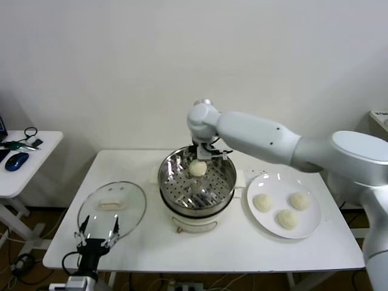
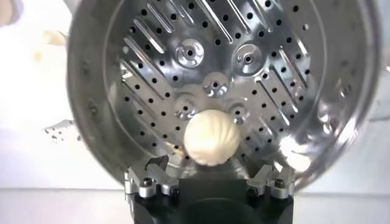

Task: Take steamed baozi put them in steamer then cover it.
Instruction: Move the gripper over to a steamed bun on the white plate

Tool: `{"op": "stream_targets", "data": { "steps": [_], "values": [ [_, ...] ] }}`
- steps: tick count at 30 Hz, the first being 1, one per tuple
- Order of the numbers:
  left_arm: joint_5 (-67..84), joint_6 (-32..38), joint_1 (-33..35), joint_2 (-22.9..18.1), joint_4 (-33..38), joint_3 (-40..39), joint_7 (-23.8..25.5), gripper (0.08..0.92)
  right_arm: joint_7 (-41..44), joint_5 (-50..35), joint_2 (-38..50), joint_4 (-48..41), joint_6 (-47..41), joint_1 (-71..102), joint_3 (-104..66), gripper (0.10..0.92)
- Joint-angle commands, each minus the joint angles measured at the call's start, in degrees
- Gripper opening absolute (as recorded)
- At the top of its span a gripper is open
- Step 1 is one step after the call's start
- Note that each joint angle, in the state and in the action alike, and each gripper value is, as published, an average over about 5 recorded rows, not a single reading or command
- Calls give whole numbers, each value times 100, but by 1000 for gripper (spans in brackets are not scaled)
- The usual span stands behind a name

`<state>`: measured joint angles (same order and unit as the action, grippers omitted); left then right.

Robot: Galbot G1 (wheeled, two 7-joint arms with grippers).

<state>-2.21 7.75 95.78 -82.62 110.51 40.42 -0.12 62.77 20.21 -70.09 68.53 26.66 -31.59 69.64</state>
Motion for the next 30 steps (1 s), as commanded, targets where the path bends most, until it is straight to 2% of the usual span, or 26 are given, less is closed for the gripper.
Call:
{"op": "stream_targets", "data": {
  "steps": [1, 4, 8, 17, 30],
  "values": [
    [7, -7, 26, 7, 34, -3, 0, 823, -440, -2148, 887, 430, -1198, -1042, 989, 823],
    [39, -33, 25, 1, 58, -3, 2, 823, -530, -3141, 1286, 675, -2230, -1389, 1396, 823],
    [127, -81, -23, -30, 72, -6, -1, 823, -330, -4057, 1716, 735, -3287, -1450, 1577, 823],
    [175, -90, 3, 44, 105, 14, -20, 823, -45, -4883, 2454, 473, -4011, -1085, 1912, 823],
    [215, -127, 29, 102, 106, 76, -23, 823, -116, -3585, 2619, -265, -4007, 1002, 661, 823]
  ]
}}
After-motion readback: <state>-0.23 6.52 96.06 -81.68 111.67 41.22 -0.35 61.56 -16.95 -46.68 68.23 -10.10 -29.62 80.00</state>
